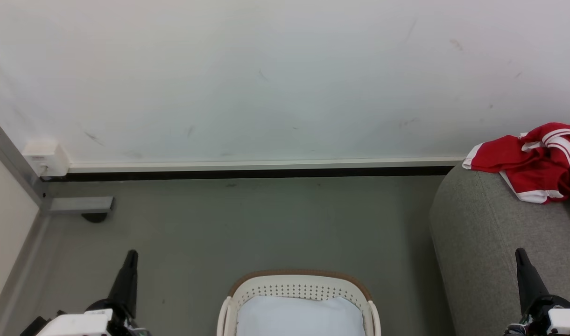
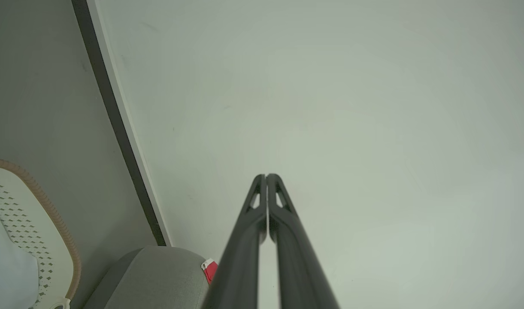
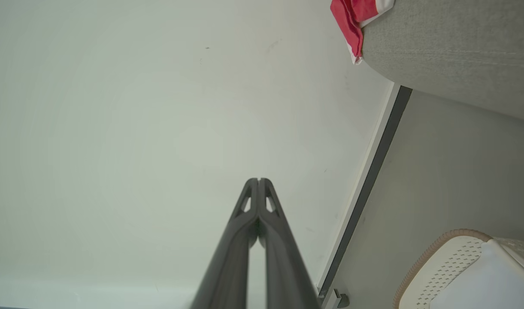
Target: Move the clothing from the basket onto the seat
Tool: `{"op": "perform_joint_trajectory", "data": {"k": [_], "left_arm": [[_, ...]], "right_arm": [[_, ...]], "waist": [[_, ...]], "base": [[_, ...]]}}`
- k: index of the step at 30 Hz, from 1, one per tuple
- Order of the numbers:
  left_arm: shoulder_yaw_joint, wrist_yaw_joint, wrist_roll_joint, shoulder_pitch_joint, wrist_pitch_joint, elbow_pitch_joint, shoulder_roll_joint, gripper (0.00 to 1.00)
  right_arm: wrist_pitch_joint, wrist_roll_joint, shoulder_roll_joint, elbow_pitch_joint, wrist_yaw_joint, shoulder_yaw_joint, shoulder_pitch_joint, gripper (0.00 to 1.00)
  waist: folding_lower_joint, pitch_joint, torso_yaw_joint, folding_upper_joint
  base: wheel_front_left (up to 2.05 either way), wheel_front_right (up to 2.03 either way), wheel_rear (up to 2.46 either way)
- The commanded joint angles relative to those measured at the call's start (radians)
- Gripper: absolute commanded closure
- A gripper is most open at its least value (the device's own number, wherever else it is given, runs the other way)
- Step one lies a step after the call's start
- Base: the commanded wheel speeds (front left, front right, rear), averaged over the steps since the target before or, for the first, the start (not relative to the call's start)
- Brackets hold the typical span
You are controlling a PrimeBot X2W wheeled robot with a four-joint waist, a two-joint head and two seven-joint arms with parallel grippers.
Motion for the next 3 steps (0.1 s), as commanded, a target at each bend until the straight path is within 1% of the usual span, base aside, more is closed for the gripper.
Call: {"op": "perform_joint_trajectory", "data": {"k": [1, 3], "left_arm": [[0.003, -0.002, -0.001, -0.01, 0.003, 0.001, 0.002, 1.0], [0.003, -0.002, -0.001, -0.01, 0.003, 0.001, 0.002, 1.0]], "right_arm": [[0.003, 0.002, -0.007, -0.004, -0.002, -0.003, -0.012, 1.0], [0.003, 0.002, -0.007, -0.004, -0.002, -0.003, -0.012, 1.0]], "waist": [[0.0, 0.0, 0.0, 0.0], [0.0, 0.0, 0.0, 0.0]], "base": [[0.0, 0.0, 0.0], [0.0, 0.0, 0.0]]}}
